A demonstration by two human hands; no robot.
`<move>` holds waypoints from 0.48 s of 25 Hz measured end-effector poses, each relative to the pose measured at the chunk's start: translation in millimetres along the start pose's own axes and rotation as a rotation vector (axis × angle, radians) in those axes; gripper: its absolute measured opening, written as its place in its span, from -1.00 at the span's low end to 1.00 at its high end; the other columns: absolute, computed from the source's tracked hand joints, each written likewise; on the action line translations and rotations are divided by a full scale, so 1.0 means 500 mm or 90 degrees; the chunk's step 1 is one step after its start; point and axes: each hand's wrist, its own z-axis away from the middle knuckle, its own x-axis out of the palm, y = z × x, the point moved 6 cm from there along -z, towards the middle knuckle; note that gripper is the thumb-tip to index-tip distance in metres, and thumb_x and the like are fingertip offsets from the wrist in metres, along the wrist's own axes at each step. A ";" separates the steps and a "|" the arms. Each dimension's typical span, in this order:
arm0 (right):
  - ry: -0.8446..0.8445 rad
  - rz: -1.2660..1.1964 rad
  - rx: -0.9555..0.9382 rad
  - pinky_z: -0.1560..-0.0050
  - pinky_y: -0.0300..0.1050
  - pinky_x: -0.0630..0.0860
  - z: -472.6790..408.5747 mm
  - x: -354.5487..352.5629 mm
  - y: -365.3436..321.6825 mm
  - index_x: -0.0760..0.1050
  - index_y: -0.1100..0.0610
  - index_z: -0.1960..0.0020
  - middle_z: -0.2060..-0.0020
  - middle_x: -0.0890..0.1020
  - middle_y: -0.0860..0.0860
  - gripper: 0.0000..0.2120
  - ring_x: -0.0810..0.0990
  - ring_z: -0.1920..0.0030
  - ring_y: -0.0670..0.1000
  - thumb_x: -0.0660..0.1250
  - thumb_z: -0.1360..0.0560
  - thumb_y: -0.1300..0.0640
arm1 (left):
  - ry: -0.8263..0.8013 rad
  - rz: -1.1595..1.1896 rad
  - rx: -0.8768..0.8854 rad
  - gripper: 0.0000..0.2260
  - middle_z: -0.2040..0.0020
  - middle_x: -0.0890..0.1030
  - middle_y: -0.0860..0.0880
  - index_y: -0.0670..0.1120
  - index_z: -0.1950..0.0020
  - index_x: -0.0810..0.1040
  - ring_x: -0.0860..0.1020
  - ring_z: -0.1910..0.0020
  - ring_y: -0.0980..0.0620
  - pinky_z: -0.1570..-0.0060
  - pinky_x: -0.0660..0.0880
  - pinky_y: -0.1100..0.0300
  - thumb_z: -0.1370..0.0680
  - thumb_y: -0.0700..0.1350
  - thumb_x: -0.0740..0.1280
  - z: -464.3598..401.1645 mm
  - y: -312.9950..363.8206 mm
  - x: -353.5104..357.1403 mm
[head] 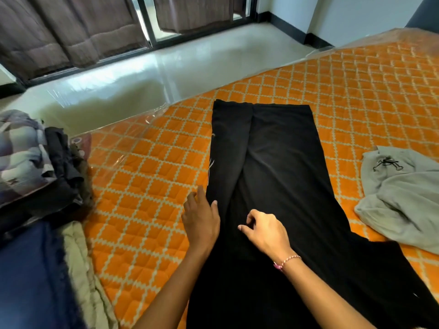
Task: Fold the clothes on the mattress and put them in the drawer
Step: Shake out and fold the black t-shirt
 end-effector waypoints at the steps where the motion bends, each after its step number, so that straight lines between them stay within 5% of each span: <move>1: 0.020 0.004 -0.008 0.06 -0.11 0.42 0.011 0.001 -0.001 0.50 0.06 0.05 0.10 0.64 -0.02 -0.78 0.59 -0.01 0.03 0.32 -0.49 -0.10 | 0.026 -0.015 0.053 -0.55 -0.39 0.39 -0.19 -0.13 -0.46 0.31 0.39 -0.35 -0.17 -0.21 0.39 -0.06 -0.61 0.03 0.15 0.041 0.011 -0.006; 6: 0.131 -0.007 -0.055 0.09 -0.07 0.39 0.060 0.007 0.000 0.42 0.13 -0.02 0.04 0.61 0.04 -0.88 0.59 -0.03 0.11 0.19 -0.58 0.09 | -0.060 -0.082 0.147 -0.40 -0.41 0.41 -0.17 -0.08 -0.41 0.37 0.36 -0.40 -0.10 -0.25 0.38 -0.10 -0.62 0.25 -0.16 0.199 0.013 0.031; 10: 0.123 -0.003 -0.070 -0.09 -0.04 0.43 0.080 0.024 0.000 0.45 0.11 -0.14 -0.05 0.59 0.03 -0.80 0.54 -0.13 0.08 0.23 -0.56 0.07 | -0.083 -0.197 0.214 -0.40 -0.48 0.28 -0.18 -0.06 -0.50 0.20 0.18 -0.49 -0.11 -0.37 0.08 -0.08 -0.61 0.27 -0.15 0.267 -0.024 0.054; 12: 0.206 -0.025 -0.095 -0.05 -0.01 0.43 0.095 0.002 -0.019 0.48 0.12 -0.08 -0.02 0.59 0.03 -0.85 0.55 -0.09 0.09 0.23 -0.56 0.10 | -0.090 -0.222 0.240 -0.35 -0.50 0.23 -0.20 -0.06 -0.55 0.10 0.10 -0.51 -0.12 -0.40 0.00 -0.09 -0.59 0.31 -0.14 0.283 -0.033 0.056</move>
